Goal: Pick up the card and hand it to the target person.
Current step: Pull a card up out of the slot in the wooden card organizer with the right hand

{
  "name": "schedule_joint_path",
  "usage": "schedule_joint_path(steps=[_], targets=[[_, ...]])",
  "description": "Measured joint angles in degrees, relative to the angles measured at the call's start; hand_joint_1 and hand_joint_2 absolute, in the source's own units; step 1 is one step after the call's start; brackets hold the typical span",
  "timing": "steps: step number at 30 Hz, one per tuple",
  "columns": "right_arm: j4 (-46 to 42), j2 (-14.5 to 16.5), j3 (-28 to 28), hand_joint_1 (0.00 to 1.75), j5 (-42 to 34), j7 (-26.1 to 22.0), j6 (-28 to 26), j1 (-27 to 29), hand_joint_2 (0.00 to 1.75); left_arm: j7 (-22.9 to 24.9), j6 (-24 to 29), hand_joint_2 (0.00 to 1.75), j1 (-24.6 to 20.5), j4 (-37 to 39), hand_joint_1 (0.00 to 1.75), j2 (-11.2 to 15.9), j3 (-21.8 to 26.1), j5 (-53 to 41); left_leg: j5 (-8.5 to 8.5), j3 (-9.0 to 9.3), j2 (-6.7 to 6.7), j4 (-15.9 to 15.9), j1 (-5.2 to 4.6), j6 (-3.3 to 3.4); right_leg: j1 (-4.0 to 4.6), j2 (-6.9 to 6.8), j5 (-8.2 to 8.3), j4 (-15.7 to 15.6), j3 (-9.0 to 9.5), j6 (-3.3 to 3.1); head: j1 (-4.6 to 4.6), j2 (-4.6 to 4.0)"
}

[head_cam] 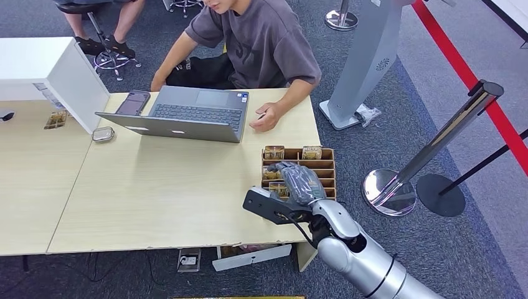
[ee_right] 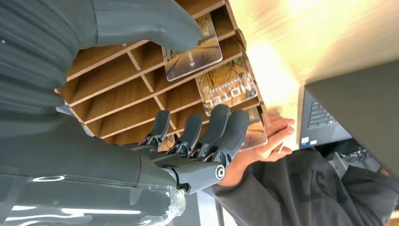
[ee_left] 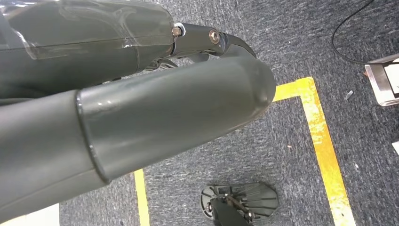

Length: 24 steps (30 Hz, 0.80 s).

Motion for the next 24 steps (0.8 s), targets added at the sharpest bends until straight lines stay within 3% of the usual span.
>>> schedule_joint_path(steps=[24], targets=[[4.75, 0.91, -0.38, 0.85, 1.05, 0.60, -0.29, -0.28, 1.75, 0.95, -0.37, 0.00, -0.39, -0.08, 0.00, 0.02, -0.05, -0.85, -0.01, 0.01, -0.01, 0.00, 0.00, 0.01, 0.00, -0.01, -0.01, 0.00, 0.01, 0.01, 0.00, 0.00]])
